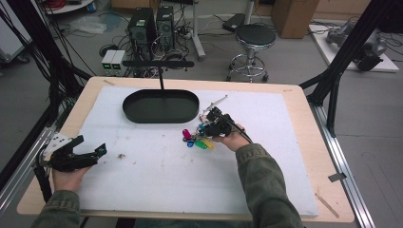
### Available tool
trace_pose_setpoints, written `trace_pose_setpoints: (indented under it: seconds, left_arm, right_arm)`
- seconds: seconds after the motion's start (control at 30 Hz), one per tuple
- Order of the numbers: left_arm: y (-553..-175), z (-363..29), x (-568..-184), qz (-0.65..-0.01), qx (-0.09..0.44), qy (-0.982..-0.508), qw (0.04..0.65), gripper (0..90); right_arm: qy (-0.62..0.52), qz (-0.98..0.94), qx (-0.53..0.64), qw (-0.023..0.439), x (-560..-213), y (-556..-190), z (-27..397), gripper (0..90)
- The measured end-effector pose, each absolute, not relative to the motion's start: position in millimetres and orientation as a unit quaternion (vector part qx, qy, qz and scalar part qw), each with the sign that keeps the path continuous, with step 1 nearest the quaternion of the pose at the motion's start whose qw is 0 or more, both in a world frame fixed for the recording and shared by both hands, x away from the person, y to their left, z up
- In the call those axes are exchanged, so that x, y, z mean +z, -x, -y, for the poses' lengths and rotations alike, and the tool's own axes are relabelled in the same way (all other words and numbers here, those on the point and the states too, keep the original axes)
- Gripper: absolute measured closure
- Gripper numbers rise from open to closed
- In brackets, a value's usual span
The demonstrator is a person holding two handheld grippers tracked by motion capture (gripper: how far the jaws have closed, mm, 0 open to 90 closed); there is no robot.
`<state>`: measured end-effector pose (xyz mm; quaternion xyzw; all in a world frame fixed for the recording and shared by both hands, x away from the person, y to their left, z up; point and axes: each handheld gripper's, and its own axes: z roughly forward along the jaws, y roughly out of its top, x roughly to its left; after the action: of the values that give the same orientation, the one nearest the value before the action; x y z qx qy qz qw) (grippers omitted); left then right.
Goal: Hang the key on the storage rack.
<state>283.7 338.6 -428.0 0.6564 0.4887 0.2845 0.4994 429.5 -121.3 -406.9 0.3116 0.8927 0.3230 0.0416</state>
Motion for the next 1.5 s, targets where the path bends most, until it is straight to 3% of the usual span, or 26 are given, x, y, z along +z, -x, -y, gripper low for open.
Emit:
trace_pose_setpoints:
  seconds: [0.63, 1.5]
  left_arm:
    - [-282, -339, -427, -0.489, 0.282, -0.650, 0.508, 2.0]
    - [-283, -339, -427, -0.489, 0.282, -0.649, 0.509, 2.0]
  right_arm:
    - [-0.333, -0.850, 0.405, 0.056, -365, -413, 137, 73.8]
    - [-0.331, -0.817, 0.468, 0.063, -336, -401, 156, 73.8]
